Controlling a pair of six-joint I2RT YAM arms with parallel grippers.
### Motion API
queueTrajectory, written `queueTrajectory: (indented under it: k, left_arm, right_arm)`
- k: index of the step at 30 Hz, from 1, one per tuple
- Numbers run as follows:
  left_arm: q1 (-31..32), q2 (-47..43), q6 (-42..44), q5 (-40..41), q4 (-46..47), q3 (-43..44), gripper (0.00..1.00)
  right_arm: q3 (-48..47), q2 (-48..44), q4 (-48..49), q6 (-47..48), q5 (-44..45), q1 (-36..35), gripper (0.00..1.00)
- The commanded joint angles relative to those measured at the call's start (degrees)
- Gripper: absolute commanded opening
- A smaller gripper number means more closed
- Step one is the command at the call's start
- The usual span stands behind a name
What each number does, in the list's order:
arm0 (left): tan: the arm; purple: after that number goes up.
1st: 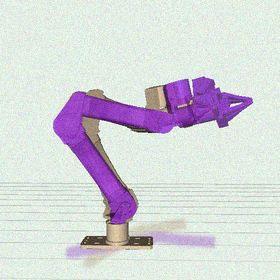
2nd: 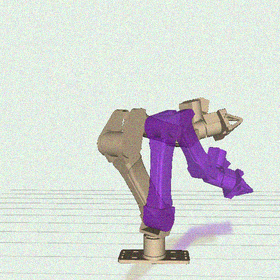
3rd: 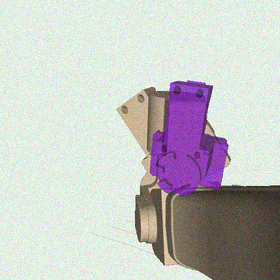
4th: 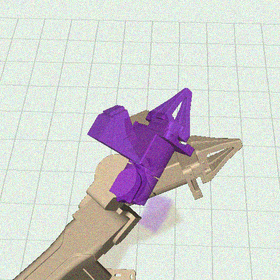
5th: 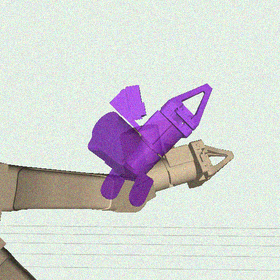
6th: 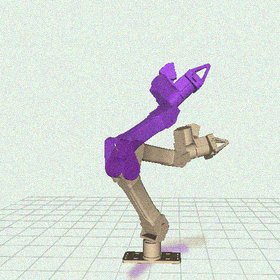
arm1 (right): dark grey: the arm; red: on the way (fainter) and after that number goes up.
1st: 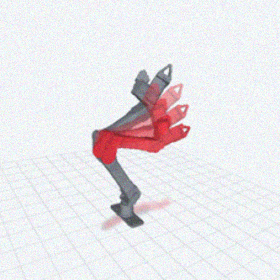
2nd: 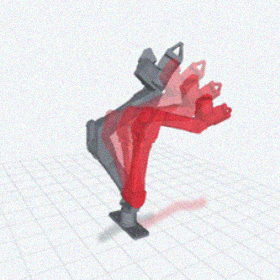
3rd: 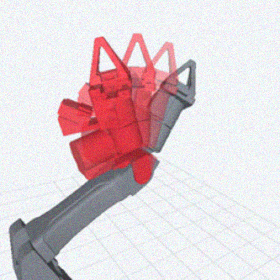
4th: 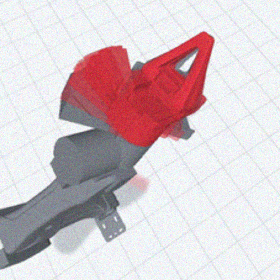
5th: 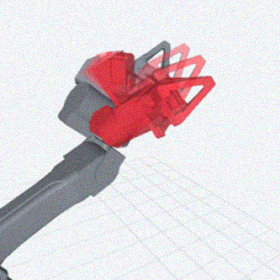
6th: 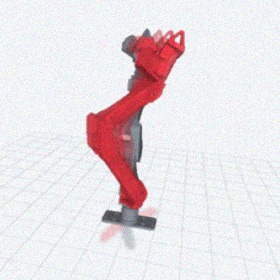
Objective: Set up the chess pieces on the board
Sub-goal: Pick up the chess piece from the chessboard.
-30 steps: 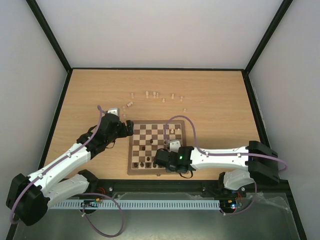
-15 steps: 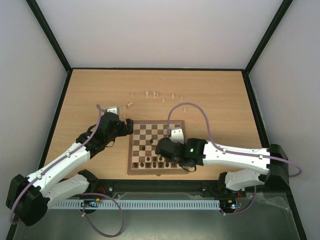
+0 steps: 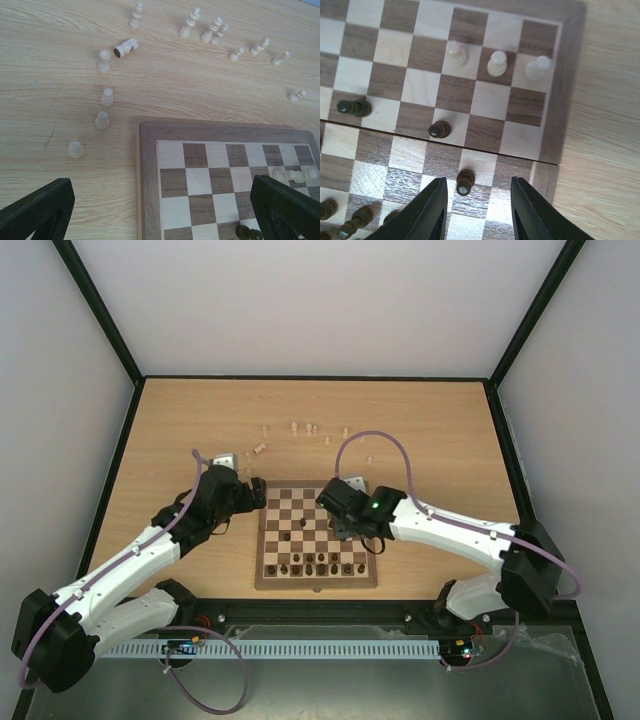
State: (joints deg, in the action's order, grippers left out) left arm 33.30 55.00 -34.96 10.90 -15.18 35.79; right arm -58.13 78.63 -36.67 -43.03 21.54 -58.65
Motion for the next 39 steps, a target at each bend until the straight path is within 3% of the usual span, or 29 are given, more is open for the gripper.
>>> queueTrajectory:
  k: [1,8,14,25,30,39]
  left_arm:
    - [-0.2,-1.0,-0.6,1.6,-1.5,-0.9,0.99]
    - [-0.2,-2.8,-0.6,2.4,-2.6,-1.0,1.0]
    - [-0.2,-3.1,-0.7,2.5,-2.8,-1.3,0.99]
    - [-0.2,-3.5,-0.6,3.0,-3.0,-1.5,1.0]
    - [-0.2,-3.9,-0.9,2.9,-3.1,-1.7,0.99]
    - [-0.2,-2.4,-0.9,2.4,-1.5,-1.9,0.99]
  right_arm:
    - [1.3,3.8,3.7,5.5,-6.2,1.6,0.35]
    - [1.1,9.4,4.2,6.4,-6.6,2.1,0.31]
    - [3.3,10.0,4.9,6.0,-7.0,2.1,0.29]
    - [4.3,11.2,6.8,6.4,-7.9,2.1,0.17]
    - [4.8,10.0,6.0,6.0,-7.8,2.1,0.07]
    - [10.4,-0.1,2.5,2.7,-7.3,1.9,0.06]
